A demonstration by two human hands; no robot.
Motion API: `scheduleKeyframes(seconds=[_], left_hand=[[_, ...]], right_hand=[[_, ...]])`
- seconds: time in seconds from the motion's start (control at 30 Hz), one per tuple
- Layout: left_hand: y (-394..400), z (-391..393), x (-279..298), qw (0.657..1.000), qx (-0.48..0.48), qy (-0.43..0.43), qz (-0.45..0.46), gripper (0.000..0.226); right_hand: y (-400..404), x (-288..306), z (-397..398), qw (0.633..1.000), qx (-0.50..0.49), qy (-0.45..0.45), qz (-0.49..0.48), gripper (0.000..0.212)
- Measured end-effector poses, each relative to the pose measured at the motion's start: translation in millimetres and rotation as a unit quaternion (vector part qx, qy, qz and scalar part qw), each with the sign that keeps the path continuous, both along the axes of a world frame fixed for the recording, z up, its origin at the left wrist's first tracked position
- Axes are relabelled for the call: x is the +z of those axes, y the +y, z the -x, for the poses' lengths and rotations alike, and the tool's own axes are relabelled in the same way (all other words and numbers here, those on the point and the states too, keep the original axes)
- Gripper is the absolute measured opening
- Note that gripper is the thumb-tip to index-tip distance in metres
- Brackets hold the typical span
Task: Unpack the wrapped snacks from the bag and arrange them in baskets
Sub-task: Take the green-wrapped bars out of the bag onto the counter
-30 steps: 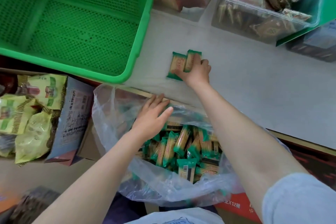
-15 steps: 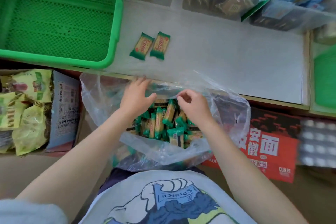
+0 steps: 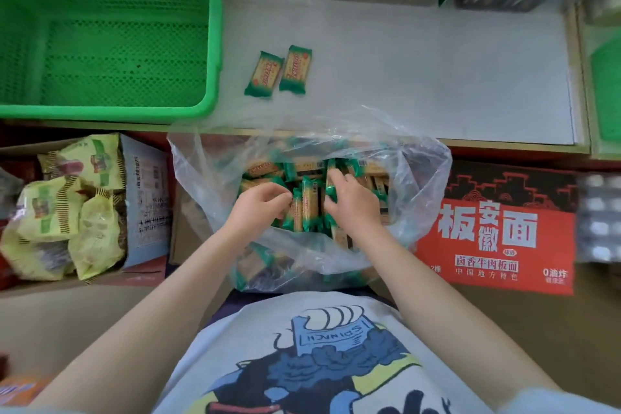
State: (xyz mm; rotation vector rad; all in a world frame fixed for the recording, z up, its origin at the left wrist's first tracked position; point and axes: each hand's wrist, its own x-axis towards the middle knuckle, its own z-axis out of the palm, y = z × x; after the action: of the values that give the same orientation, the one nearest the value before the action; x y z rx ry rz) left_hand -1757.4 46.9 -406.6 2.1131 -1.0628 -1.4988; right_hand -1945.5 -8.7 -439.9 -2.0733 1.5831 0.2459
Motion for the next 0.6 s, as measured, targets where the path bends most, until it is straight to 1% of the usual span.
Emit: scheduleKeyframes(seconds=[0.1,0.17,0.2,0.23,0.27,0.3,0.33,0.37,0.4,0.43,0.53,0.6], left_hand=[[0.0,-4.4,6.9,1.0,0.008,0.016,0.007,0.011],[-1.3,-5.2,11.5,1.0,0.008,0.016,0.013,0.011],[-2.6,-5.3,13.4,1.0,0.009,0.015,0.018,0.012],[-5.0,-4.5,16.1,0.999,0.016,0.023,0.023,0.017],[-7.7,-2.8,19.7,0.998,0.031,0.048,0.023,0.028],[-11.1,-0.2,24.7,0.993,0.056,0.102,0.019,0.039],[-15.6,3.4,30.1,0.982,0.083,0.172,0.014,0.049],[-20.2,6.8,34.9,0.966,0.106,0.237,0.012,0.055],[-25.6,9.8,39.4,0.951,0.123,0.282,0.012,0.055],[-31.2,11.9,43.4,0.942,0.136,0.308,0.017,0.051],[-47.3,8.9,48.3,0.936,0.174,0.305,0.034,0.036],[-56.6,0.9,48.0,0.935,0.177,0.304,0.036,0.035]], right_hand=[[0.5,13.7,6.2,0.992,-0.111,-0.055,0.002,0.027],[1.0,33.3,10.5,0.971,-0.195,-0.137,-0.02,0.023],[1.0,45.6,12.7,0.946,-0.246,-0.204,-0.048,0.022],[0.8,59.2,15.1,0.909,-0.299,-0.278,-0.087,0.022],[1.0,71.5,17.2,0.864,-0.341,-0.345,-0.132,0.022],[1.5,82.8,18.7,0.828,-0.364,-0.392,-0.167,0.021],[1.7,91.1,19.9,0.81,-0.368,-0.417,-0.185,0.02],[1.2,97.3,19.9,0.804,-0.362,-0.431,-0.194,0.02],[-0.3,102.2,18.5,0.804,-0.351,-0.437,-0.199,0.019],[-2.7,104.5,16.1,0.811,-0.339,-0.434,-0.199,0.018],[-12.6,108.6,7.0,0.837,-0.311,-0.405,-0.194,0.014],[-22.7,107.6,1.4,0.844,-0.295,-0.386,-0.226,0.014]])
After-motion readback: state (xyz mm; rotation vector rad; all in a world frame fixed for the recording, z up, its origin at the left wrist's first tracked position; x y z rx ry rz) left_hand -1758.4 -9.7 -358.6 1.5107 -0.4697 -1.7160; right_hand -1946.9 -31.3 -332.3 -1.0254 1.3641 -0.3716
